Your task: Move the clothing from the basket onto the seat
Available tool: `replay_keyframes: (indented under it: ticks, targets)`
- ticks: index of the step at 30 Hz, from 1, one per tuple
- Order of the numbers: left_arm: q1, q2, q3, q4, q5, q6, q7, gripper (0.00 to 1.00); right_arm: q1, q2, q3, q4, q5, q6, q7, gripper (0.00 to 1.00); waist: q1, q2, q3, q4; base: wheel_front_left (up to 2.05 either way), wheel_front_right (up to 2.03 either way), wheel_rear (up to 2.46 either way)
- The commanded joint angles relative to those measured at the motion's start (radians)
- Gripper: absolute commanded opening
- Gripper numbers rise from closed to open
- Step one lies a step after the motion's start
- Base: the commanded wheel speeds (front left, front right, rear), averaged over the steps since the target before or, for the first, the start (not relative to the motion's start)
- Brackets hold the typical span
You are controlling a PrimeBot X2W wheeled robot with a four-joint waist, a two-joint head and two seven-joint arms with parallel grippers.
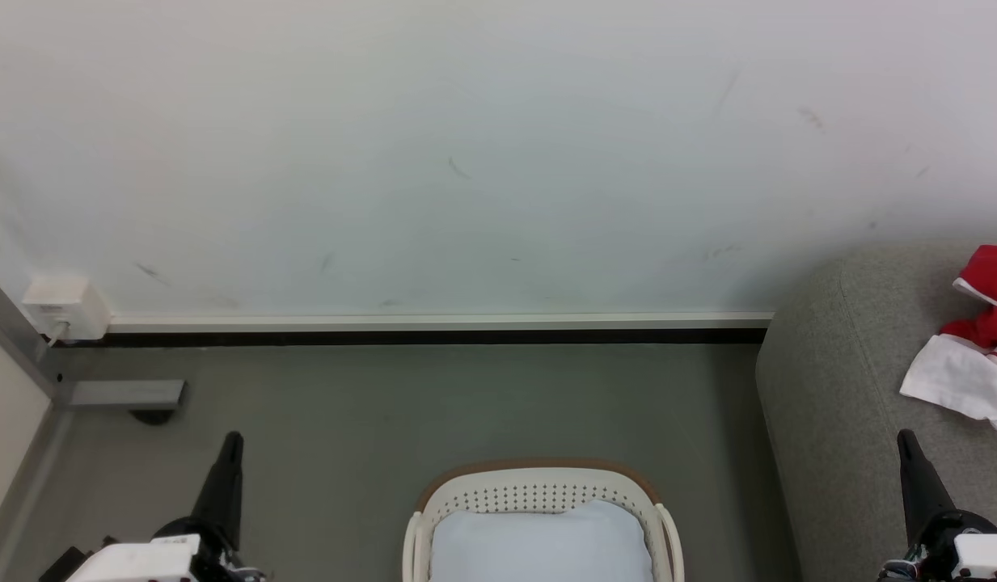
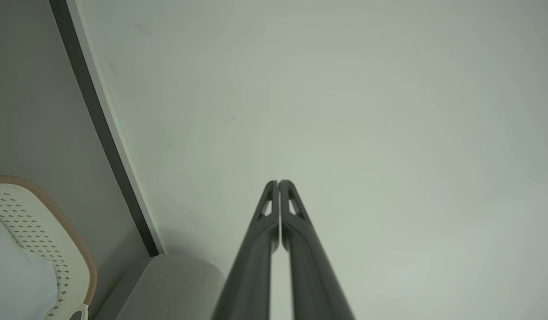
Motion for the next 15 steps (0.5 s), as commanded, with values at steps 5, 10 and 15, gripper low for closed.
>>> replay_keyframes:
  ticks: [5,10,15]
  targets:
    - [-0.008,0.002,0.001,-0.003,-0.013,-0.005,0.004,0.0,-0.011,-0.008,-0.004,-0.005,0.001,-0.002,0.003,0.0,0.0,0.0,0.0,0.0,0.0,0.0,0.0]
    - [-0.008,0.002,0.001,-0.002,-0.013,-0.005,0.004,0.0,-0.011,-0.008,-0.004,-0.005,0.001,-0.002,0.003,0.0,0.0,0.0,0.0,0.0,0.0,0.0,0.0]
    - [-0.008,0.002,0.001,-0.002,-0.013,-0.005,0.004,0.0,-0.011,-0.008,-0.004,-0.005,0.001,-0.002,0.003,0.0,0.0,0.0,0.0,0.0,0.0,0.0,0.0]
